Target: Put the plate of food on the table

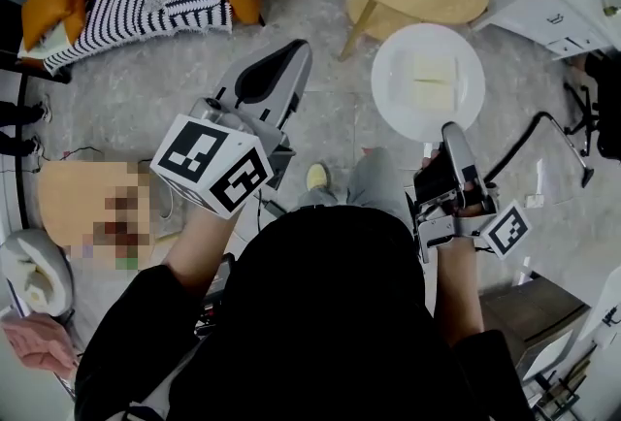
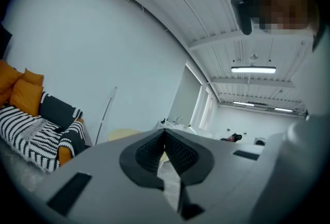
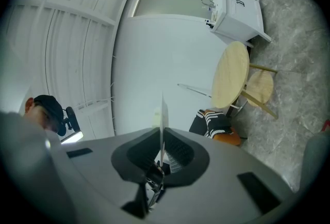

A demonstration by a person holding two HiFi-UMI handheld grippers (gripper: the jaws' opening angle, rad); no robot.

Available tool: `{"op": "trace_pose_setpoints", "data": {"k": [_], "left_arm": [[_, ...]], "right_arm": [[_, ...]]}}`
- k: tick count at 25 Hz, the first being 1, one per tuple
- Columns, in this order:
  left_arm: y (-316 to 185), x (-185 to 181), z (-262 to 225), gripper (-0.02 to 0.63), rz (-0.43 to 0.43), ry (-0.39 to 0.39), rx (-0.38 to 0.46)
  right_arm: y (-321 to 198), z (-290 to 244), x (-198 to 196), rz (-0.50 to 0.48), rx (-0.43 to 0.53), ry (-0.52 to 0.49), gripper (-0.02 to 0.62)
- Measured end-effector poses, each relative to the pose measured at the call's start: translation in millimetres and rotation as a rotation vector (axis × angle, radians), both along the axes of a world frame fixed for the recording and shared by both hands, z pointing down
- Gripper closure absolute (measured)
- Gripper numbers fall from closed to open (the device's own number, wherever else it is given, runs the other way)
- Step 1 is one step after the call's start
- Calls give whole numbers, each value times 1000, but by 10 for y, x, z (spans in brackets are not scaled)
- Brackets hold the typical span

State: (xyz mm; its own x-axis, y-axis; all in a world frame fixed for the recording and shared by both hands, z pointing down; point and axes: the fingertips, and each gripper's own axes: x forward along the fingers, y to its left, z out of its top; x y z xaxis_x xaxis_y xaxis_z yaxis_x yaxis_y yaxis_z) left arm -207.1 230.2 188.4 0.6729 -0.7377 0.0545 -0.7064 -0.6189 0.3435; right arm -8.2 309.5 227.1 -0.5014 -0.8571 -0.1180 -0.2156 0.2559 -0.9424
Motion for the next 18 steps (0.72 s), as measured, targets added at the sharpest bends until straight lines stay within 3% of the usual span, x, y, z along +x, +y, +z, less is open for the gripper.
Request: {"op": "trace_pose_setpoints", "data": {"k": [18], "left_arm": [[-77, -260, -68, 601, -30, 18, 35]], "right_arm": [[-193, -69, -142, 12, 60, -5, 571]]}}
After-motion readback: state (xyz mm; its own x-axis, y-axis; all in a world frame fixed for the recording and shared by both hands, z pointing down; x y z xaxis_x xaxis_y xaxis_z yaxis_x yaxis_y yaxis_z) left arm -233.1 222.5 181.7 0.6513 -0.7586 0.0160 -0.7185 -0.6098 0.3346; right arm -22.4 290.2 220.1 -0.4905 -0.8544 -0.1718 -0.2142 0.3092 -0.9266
